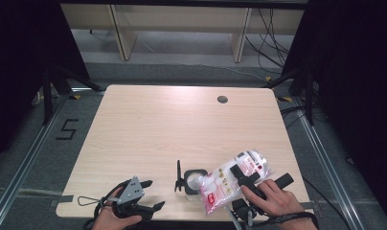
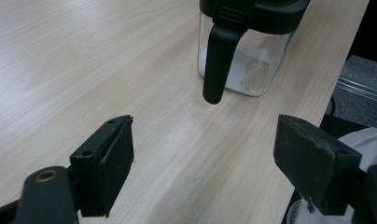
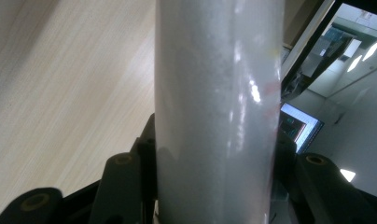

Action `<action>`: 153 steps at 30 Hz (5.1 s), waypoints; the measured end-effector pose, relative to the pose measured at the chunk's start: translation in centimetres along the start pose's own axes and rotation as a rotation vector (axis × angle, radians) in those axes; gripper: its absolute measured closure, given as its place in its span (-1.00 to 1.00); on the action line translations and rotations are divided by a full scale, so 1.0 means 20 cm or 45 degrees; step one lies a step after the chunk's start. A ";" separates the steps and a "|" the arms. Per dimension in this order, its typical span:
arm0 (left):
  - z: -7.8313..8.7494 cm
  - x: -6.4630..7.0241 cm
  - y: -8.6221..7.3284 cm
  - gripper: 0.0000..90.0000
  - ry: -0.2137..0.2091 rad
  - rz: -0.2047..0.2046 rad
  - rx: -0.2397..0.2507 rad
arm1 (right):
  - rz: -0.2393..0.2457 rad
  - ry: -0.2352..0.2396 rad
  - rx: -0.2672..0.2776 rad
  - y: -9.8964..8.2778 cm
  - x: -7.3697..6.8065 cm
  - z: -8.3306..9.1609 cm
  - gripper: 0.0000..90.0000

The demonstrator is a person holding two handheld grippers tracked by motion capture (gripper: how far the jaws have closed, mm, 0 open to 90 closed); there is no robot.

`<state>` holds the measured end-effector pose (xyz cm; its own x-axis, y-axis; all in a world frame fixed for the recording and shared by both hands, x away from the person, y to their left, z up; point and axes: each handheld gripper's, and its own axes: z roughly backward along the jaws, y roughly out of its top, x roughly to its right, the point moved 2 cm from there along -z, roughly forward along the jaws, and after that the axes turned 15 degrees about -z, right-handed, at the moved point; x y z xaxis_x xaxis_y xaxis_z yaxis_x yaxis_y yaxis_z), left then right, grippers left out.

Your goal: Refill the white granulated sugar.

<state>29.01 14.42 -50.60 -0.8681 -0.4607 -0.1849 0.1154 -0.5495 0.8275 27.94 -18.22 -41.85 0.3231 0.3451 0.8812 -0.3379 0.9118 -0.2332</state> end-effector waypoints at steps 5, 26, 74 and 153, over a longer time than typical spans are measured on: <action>0.00 0.00 0.00 -0.56 0.003 0.004 -0.016 | -0.007 -0.001 -0.002 0.00 0.00 0.00 0.21; 0.00 0.00 0.00 -0.56 -0.001 0.005 -0.003 | -0.066 0.045 -0.032 -0.02 -0.03 0.01 0.23; 0.00 0.00 0.00 -0.56 -0.013 -0.006 -0.026 | 0.060 0.000 0.017 -0.01 -0.01 -0.02 0.30; 0.00 0.01 0.00 -0.56 -0.002 -0.026 -0.026 | -0.204 0.069 -0.009 -0.06 -0.03 -0.08 0.51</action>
<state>28.87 14.36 -50.53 -0.8711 -0.4483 -0.2005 0.1078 -0.5728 0.8126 29.45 -19.13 -42.84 0.4199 0.2063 0.8838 -0.2719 0.9577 -0.0944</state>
